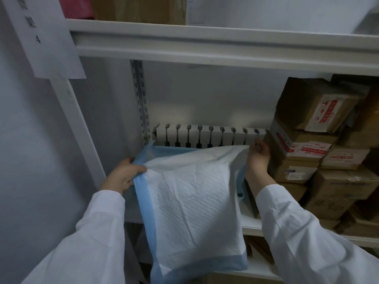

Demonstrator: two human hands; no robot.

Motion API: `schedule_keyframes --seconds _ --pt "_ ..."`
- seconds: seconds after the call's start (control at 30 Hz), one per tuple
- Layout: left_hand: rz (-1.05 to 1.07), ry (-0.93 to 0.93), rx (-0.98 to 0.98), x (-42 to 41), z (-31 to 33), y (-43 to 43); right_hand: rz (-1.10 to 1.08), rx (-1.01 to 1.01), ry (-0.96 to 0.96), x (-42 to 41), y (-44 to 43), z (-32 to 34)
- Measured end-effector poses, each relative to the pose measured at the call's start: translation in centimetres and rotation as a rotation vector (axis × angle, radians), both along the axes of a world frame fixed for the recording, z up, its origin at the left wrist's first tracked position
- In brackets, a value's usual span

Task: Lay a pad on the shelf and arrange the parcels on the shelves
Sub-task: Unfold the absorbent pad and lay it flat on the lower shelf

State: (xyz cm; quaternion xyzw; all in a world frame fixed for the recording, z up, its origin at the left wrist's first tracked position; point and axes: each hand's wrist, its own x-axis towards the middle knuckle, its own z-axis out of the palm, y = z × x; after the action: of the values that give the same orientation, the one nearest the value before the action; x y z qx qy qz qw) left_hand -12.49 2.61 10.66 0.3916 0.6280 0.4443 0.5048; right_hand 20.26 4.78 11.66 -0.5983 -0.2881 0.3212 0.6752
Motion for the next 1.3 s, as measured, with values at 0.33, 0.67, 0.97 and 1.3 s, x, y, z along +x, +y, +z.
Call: schedule_keyframes --seconds 0.33,0.67,0.97,1.3 --pt "0.246 0.131 0.350 1.9 0.8 1.3 0.211 0.041 -0.162 -0.8 -0.2 -0.1" --pt "0.205 0.258 0.322 1.3 2.0 1.5 0.046 0.005 -0.222 0.7 0.7 0.9" --pt "0.375 0.352 0.457 1.4 2.0 2.0 0.131 -0.093 -0.321 1.4 0.6 2.4" --pt "0.066 0.745 0.414 3.5 4.3 2.8 0.078 -0.317 -0.899 1.3 1.1 3.2"
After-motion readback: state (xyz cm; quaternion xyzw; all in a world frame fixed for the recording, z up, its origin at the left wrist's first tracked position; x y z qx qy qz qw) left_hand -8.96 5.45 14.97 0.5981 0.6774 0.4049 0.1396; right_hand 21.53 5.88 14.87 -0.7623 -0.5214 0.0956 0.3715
